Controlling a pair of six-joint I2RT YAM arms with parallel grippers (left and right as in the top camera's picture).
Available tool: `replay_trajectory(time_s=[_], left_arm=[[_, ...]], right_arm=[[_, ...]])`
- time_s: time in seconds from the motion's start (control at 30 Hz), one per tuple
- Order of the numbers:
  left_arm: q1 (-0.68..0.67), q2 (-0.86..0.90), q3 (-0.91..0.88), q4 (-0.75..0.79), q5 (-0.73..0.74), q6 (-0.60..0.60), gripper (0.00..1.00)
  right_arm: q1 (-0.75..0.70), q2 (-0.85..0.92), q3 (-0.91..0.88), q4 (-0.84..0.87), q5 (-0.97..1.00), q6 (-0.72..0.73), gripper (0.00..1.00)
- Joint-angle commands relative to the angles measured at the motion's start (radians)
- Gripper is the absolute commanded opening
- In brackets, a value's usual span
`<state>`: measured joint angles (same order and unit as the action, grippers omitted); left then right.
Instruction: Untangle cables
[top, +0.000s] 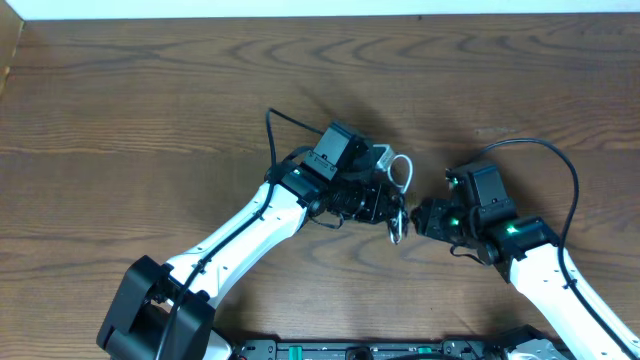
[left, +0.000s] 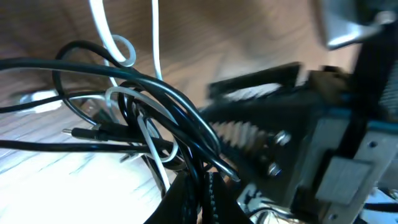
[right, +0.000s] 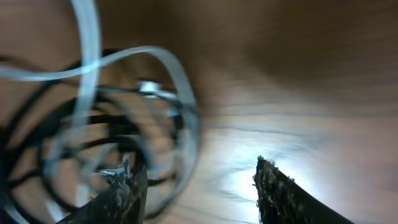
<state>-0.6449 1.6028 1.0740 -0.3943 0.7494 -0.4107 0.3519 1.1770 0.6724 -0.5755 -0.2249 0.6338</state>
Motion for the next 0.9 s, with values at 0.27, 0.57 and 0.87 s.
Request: replay_trajectory(time_s=[0.27, 0.57, 0.87], left_arm=[[0.004, -0.010, 0.011, 0.063, 0.269, 0.109, 0.07], [0.004, -0.010, 0.011, 0.169, 0.448, 0.100, 0.07], [0.005, -0.010, 0.011, 0.144, 0.383, 0.130, 0.08]], right_arm=[[0.005, 0.002, -0.003, 0.050, -0.282, -0.021, 0.56], [0.005, 0.002, -0.003, 0.052, -0.211, -0.017, 0.56], [0.005, 0.002, -0.008, -0.058, 0.062, -0.018, 0.50]])
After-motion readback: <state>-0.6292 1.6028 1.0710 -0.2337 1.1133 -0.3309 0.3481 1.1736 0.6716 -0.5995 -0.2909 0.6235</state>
